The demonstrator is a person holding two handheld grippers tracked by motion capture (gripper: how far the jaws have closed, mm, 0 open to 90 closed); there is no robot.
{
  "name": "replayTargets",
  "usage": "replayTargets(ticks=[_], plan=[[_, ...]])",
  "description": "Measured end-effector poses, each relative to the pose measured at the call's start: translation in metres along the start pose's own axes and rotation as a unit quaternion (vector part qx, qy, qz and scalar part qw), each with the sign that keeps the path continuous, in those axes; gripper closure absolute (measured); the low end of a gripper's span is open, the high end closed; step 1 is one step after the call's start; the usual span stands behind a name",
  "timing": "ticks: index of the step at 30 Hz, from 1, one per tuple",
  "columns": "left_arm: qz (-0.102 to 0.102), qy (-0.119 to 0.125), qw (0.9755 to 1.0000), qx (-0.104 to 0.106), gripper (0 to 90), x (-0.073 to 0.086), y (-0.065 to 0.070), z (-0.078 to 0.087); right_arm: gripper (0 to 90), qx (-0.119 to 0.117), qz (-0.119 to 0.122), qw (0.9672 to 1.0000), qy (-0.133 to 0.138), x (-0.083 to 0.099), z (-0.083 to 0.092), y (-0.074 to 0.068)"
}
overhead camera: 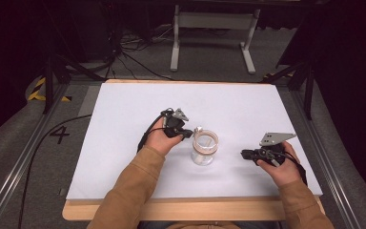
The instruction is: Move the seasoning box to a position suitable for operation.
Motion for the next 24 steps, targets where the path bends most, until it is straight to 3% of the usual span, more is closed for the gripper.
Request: replayTargets(ticks=[10,17,24], plan=[[0.028,0.025,0.9993,-0.005,86.9,0.017,0.009,0.038,87.8,-0.049,0.04,0.9979,0.01,-0.029,-0.034,-0.015],[0.042,0.024,0.9987,-0.016,86.5,0.033,0.009,0.056,89.2,-0.042,0.061,0.9972,-0.002,-0.039,-0.065,-0.013],[0.048,0.025,0.9984,-0.019,86.4,0.039,0.008,0.06,89.9,-0.041,0.058,0.9974,-0.011,-0.042,-0.073,-0.012]])
Point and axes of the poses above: each handheld gripper's, and its own axes: z roughly backward along the jaws, x roughly out of its underside, y roughly to its right, the point moved 2 cm from there along -z, roughly forward along the jaws, and after that the axes turned 2 degrees about -z, right-handed, at the moved point
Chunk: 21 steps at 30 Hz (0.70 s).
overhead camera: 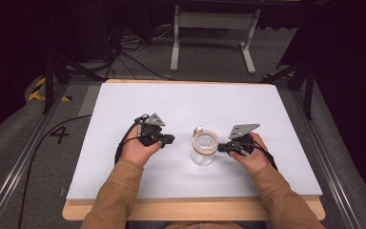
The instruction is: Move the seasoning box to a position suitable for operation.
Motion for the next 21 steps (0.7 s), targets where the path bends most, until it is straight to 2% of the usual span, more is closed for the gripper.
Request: replayTargets(ticks=[4,7,21], plan=[[-0.004,-0.004,1.0,0.002,86.3,0.0,0.0,-0.002,90.0,0.001,0.001,1.0,-0.003,-0.001,0.001,-0.002],[0.003,-0.003,1.0,0.005,86.2,-0.001,0.0,-0.003,90.0,-0.007,0.003,0.9999,-0.007,-0.002,0.001,-0.006],[0.0,0.002,1.0,0.004,86.2,-0.002,-0.002,-0.002,90.0,-0.018,0.029,0.9992,-0.021,-0.007,-0.002,-0.025]])
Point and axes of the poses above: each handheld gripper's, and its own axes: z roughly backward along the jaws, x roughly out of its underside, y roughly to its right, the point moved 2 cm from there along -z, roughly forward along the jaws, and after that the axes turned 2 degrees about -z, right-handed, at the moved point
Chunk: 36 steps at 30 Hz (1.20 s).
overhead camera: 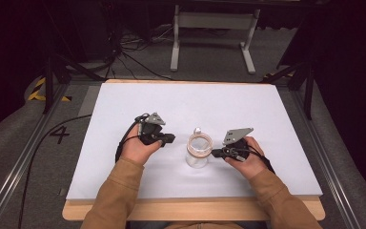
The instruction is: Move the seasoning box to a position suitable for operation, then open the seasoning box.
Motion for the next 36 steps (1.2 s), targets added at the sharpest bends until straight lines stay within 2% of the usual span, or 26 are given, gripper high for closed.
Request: replayTargets(ticks=[4,8,10,12,15,22,26,28,30,31,32,36], plan=[[-0.001,-0.002,1.0,0.002,86.5,-0.001,0.001,0.0,90.0,0.0,0.004,1.0,0.0,-0.001,-0.001,-0.002],[-0.005,0.002,1.0,0.005,86.7,-0.004,0.002,-0.001,90.0,-0.005,-0.004,1.0,0.006,0.001,0.001,-0.002],[-0.006,0.007,0.9999,0.008,86.8,-0.007,0.003,-0.001,90.0,0.004,-0.006,1.0,0.002,0.002,0.003,-0.001],[-0.012,0.013,0.9998,0.012,87.0,-0.011,0.005,0.0,90.0,0.024,-0.009,0.9997,0.0,0.005,0.009,0.003],[-0.017,0.025,0.9993,0.023,87.1,-0.019,0.009,0.001,90.0,0.03,-0.025,0.9992,0.013,0.01,0.02,0.008],[-0.031,0.06,0.9968,0.043,88.0,-0.036,0.016,-0.004,90.0,0.039,-0.038,0.9982,0.024,0.02,0.035,0.007],[-0.028,0.087,0.9946,0.05,88.8,-0.042,0.019,-0.01,90.0,0.043,-0.041,0.9979,0.028,0.024,0.041,0.003],[-0.019,0.1,0.9933,0.054,88.7,-0.043,0.019,-0.014,90.0,0.043,-0.042,0.9977,0.032,0.025,0.044,0.002],[-0.014,0.107,0.9921,0.064,88.8,-0.045,0.018,-0.018,90.0,0.04,-0.045,0.9976,0.034,0.025,0.045,0.0],[-0.017,0.104,0.9924,0.064,88.8,-0.045,0.017,-0.019,90.0,0.04,-0.044,0.9976,0.035,0.026,0.046,0.0],[-0.014,0.114,0.991,0.069,88.8,-0.046,0.017,-0.022,90.0,0.039,-0.044,0.9976,0.036,0.026,0.046,-0.001],[-0.011,0.111,0.9912,0.071,88.0,-0.046,0.016,-0.028,89.9,0.038,-0.043,0.9978,0.034,0.028,0.046,-0.005]])
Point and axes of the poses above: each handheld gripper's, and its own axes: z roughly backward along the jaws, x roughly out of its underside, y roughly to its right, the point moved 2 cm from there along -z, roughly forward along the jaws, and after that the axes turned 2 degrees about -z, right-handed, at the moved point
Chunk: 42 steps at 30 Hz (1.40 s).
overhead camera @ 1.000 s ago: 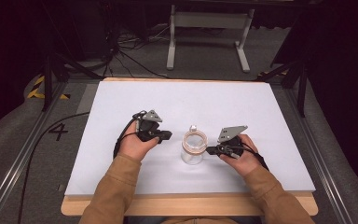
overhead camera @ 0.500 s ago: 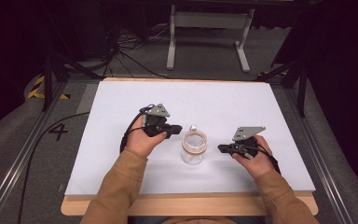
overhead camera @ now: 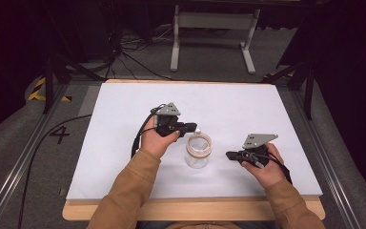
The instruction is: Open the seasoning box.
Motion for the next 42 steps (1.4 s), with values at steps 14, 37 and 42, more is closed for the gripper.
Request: replayTargets(ticks=[14,37,42], plan=[[0.006,0.009,0.9999,-0.004,89.1,0.003,-0.005,-0.014,89.8,-0.004,0.001,1.0,0.0,0.004,0.003,-0.006],[0.012,0.016,0.9998,-0.002,90.0,0.005,-0.008,-0.016,90.0,-0.079,0.007,0.9942,0.073,-0.023,-0.014,-0.039],[0.017,0.019,0.9997,0.001,90.0,0.005,-0.008,-0.016,90.0,-0.083,0.001,0.9927,0.088,-0.028,-0.016,-0.041]])
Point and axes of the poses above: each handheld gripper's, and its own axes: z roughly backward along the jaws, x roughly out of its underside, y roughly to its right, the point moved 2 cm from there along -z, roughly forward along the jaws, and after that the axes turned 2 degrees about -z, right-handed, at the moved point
